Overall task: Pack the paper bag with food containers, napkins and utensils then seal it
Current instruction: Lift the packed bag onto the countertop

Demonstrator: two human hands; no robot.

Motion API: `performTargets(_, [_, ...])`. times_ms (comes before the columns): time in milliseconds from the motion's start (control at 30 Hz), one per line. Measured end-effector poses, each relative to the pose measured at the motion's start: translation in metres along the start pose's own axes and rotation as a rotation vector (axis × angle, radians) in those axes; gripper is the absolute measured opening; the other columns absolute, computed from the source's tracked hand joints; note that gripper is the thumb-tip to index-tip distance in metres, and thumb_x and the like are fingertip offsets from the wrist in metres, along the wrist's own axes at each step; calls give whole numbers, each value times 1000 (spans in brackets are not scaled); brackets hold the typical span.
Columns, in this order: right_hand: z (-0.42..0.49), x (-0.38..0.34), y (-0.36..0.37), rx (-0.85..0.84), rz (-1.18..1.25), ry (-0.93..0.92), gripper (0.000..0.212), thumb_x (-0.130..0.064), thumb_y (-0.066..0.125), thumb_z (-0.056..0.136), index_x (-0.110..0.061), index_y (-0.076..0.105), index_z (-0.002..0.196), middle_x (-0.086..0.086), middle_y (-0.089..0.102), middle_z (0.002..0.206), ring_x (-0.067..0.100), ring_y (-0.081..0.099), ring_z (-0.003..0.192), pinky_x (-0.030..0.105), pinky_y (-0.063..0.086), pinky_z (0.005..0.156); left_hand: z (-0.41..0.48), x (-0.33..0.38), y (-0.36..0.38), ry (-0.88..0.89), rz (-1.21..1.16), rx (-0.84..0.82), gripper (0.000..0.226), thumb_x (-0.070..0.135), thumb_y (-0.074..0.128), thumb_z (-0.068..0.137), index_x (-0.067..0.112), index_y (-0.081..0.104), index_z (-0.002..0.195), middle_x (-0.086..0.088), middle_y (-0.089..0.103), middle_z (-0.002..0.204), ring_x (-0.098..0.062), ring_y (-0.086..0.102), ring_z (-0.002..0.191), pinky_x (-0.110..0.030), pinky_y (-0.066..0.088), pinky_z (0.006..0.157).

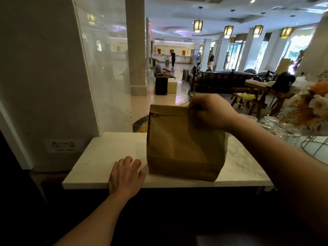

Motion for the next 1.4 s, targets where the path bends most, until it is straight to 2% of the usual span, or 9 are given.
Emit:
performTargets(200, [15, 13, 19, 1, -1, -2, 24, -9, 54, 92, -22, 66, 107, 2, 68, 105, 22, 62, 95, 47, 55, 81, 0, -2, 2, -30, 5, -22, 42, 58, 26, 82, 37, 50, 110, 1, 52, 113, -15, 45, 97, -32, 42, 87])
performTargets(300, [20, 18, 25, 11, 27, -1, 22, -8, 53, 94, -19, 66, 108, 4, 67, 106, 22, 61, 95, 45, 55, 82, -1, -4, 1, -46, -14, -37, 47, 60, 24, 82, 38, 51, 113, 2, 52, 116, -15, 45, 101, -32, 40, 88])
performTargets(367, [25, 20, 27, 14, 40, 1, 21, -10, 53, 94, -17, 66, 109, 5, 67, 107, 21, 60, 94, 42, 54, 82, -1, -3, 1, -45, -18, -55, 51, 61, 23, 80, 38, 51, 115, 1, 52, 120, -16, 46, 105, -36, 39, 95])
performTargets(467, [32, 21, 32, 4, 31, -20, 20, -9, 53, 94, -16, 66, 108, 4, 67, 105, 16, 55, 87, 35, 47, 74, 0, -3, 3, -52, -3, -105, 51, 62, 25, 81, 38, 51, 119, 2, 51, 127, -18, 46, 117, -45, 25, 112])
performTargets(533, [35, 22, 37, -11, 20, -22, 21, -8, 52, 94, -16, 66, 108, 4, 66, 105, 15, 53, 86, 32, 42, 72, 0, -3, 2, -62, -8, -109, 50, 62, 28, 82, 38, 51, 120, 2, 50, 129, -19, 45, 119, -47, 21, 113])
performTargets(867, [31, 27, 47, 13, -74, 0, 21, -19, 50, 94, -20, 62, 111, 7, 69, 103, 30, 63, 90, 46, 56, 74, 0, -2, -3, -50, -29, -52, 48, 59, 32, 82, 34, 53, 116, 1, 52, 121, -17, 47, 107, -38, 40, 97])
performTargets(1133, [29, 23, 53, 49, -124, -76, 29, -42, 61, 88, -23, 57, 110, 1, 65, 96, 23, 60, 81, 32, 44, 63, -1, -3, -5, -65, -34, -19, 49, 59, 31, 80, 34, 55, 115, 1, 53, 118, -17, 47, 104, -37, 41, 94])
performTargets(1267, [27, 21, 49, 83, -129, -93, 43, -50, 63, 84, -24, 56, 119, -1, 66, 101, 23, 62, 92, 38, 49, 78, 0, -3, -5, -64, -31, -12, 49, 60, 30, 79, 35, 55, 113, 1, 53, 117, -17, 48, 103, -38, 42, 94])
performTargets(1400, [25, 19, 44, 127, -132, -104, 51, -54, 66, 82, -25, 55, 123, -1, 65, 104, 23, 61, 96, 39, 47, 81, -1, -3, -4, -56, -23, -1, 48, 60, 30, 79, 35, 55, 112, 1, 54, 115, -17, 48, 102, -37, 43, 91])
Point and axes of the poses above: each hand's wrist, its own z-axis towards the middle knuckle, its own y-axis out of the palm, x = y × z, the point moved 10 cm from there along z, towards the middle knuckle
